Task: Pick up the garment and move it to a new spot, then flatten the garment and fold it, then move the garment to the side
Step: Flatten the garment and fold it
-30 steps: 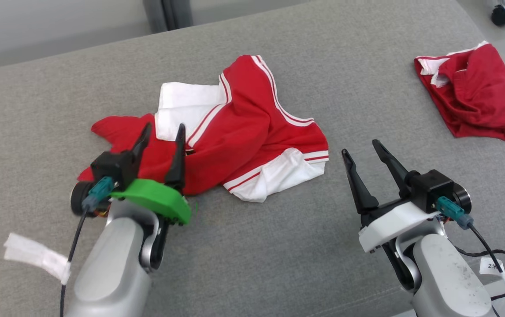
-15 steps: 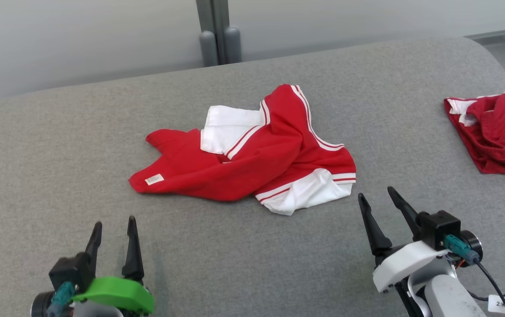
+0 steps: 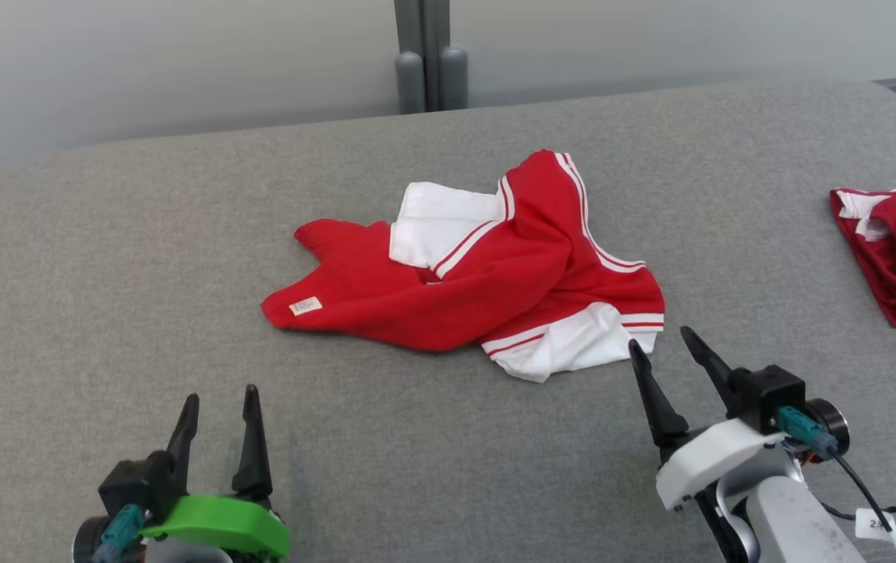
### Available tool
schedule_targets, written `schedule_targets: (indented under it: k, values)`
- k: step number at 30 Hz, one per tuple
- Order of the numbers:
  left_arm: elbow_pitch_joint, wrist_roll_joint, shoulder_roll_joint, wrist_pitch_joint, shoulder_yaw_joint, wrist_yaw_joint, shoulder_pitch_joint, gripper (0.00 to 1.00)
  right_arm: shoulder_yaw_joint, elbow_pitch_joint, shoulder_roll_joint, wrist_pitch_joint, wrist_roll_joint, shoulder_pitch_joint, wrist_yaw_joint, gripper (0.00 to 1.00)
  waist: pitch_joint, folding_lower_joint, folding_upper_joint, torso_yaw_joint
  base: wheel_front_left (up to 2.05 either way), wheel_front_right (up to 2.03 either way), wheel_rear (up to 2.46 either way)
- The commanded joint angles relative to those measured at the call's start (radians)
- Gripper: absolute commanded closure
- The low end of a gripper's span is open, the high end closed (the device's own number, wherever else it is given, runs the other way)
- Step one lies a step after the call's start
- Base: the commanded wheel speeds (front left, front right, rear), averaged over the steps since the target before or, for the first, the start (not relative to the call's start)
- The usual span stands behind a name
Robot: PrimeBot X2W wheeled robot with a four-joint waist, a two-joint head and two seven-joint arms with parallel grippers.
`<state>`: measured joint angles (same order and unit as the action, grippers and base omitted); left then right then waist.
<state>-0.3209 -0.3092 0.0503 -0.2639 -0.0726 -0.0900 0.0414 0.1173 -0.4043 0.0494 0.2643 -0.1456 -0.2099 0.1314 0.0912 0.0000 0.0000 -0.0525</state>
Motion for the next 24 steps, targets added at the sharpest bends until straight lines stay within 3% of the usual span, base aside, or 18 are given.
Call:
schedule_targets:
  k: [1,10,20,21,22,23,24]
  values:
    - [0.004,-0.008,0.002,0.0,-0.007,0.003,0.017,0.0,0.006,-0.017,0.003,0.0,0.003,-0.027,-0.002,0.0,0.023,0.0,0.0,0.018,0.0,0.0,0.0]
    - [-0.012,-0.019,0.002,0.0,-0.031,0.004,0.041,0.0,0.042,-0.201,0.004,0.0,0.002,-0.172,-0.002,0.0,0.068,0.0,0.0,0.06,0.0,0.0,0.0]
    - [-0.031,-0.015,0.002,0.0,-0.035,0.001,0.05,0.0,0.002,-0.338,0.003,0.0,0.002,-0.226,-0.002,0.03,0.079,0.0,0.0,0.088,0.0,0.0,0.0]
    - [-0.03,-0.017,0.002,0.0,-0.036,0.001,0.047,0.0,0.007,-0.345,0.003,0.0,-0.001,-0.223,-0.002,0.09,0.078,0.0,0.0,0.088,0.0,0.0,0.0]
    - [-0.028,-0.019,0.002,0.0,-0.037,0.002,0.043,0.0,0.01,-0.346,0.004,0.0,-0.003,-0.222,-0.002,0.44,0.078,0.0,0.0,0.088,0.0,0.0,0.0]
    - [-0.028,-0.021,0.002,0.0,-0.038,0.003,0.041,0.0,0.013,-0.347,0.004,0.0,-0.004,-0.221,-0.002,0.55,0.078,0.0,0.0,0.087,0.0,0.0,0.0]
    - [-0.028,-0.024,0.002,0.0,-0.038,0.004,0.04,0.0,0.016,-0.347,0.004,0.0,-0.006,-0.22,-0.002,0.8,0.078,0.0,0.0,0.087,0.0,0.0,0.0]
